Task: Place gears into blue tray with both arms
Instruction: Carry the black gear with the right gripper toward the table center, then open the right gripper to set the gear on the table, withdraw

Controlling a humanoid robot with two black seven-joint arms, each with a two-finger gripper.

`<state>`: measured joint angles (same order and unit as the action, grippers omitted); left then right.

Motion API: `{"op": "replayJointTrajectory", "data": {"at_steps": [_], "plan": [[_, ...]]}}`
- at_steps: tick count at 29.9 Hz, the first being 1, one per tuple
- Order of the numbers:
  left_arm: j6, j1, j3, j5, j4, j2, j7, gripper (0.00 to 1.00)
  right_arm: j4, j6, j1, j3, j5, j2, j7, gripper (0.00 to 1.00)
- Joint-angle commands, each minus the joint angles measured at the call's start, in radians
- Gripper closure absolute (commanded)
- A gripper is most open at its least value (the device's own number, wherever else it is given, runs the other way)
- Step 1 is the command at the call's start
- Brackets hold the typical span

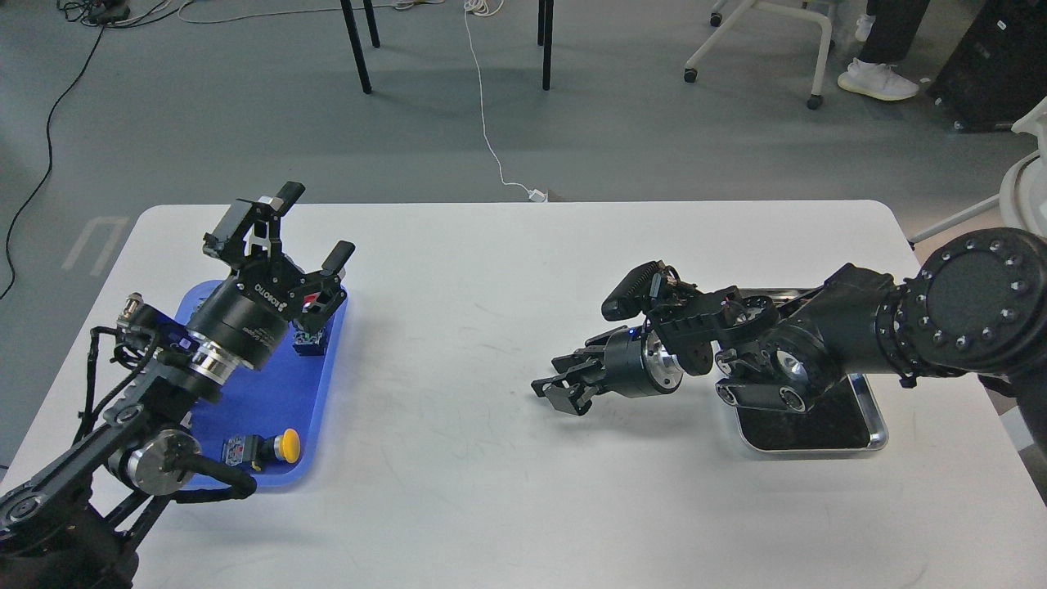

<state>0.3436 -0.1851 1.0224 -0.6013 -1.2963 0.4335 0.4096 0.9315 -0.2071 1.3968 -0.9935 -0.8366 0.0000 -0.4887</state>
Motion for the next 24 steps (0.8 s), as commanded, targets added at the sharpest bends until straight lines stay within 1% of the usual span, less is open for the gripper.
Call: {"op": "replayJointTrajectory", "data": {"at_steps": [1,6,9,12,15,18,21,23,24], "plan": [[0.000,-0.001,-0.001,0.000,0.000,0.004,0.000,0.02,-0.008,-0.005,0.022,0.030,0.019,0.000,0.000,0.05],[0.011,-0.011,-0.002,-0.026,0.000,0.005,0.000,0.02,0.009,0.001,0.018,0.223,0.097,0.000,0.000,0.03],[0.038,-0.016,-0.002,-0.090,0.000,0.005,0.000,0.02,0.023,0.002,-0.059,0.369,0.187,-0.112,0.000,0.03],[0.055,-0.020,-0.002,-0.179,0.000,-0.002,0.001,0.02,0.049,0.018,-0.157,0.572,0.220,-0.245,0.000,0.03],[0.078,-0.030,-0.002,-0.254,0.000,-0.004,0.011,0.02,0.073,0.067,-0.281,0.761,0.276,-0.346,0.000,0.03],[0.129,-0.069,-0.004,-0.365,0.000,-0.004,0.038,0.02,0.087,0.101,-0.416,0.941,0.404,-0.406,0.000,0.03],[0.144,-0.106,-0.004,-0.516,0.000,-0.007,0.063,0.02,0.092,0.135,-0.528,1.097,0.519,-0.462,0.000,0.02],[0.143,-0.141,-0.030,-0.616,0.000,-0.013,0.079,0.02,0.090,0.205,-0.591,1.179,0.600,-0.492,0.000,0.02],[0.143,-0.172,-0.068,-0.665,0.000,-0.012,0.079,0.02,0.089,0.250,-0.622,1.216,0.641,-0.500,0.000,0.02]]}}
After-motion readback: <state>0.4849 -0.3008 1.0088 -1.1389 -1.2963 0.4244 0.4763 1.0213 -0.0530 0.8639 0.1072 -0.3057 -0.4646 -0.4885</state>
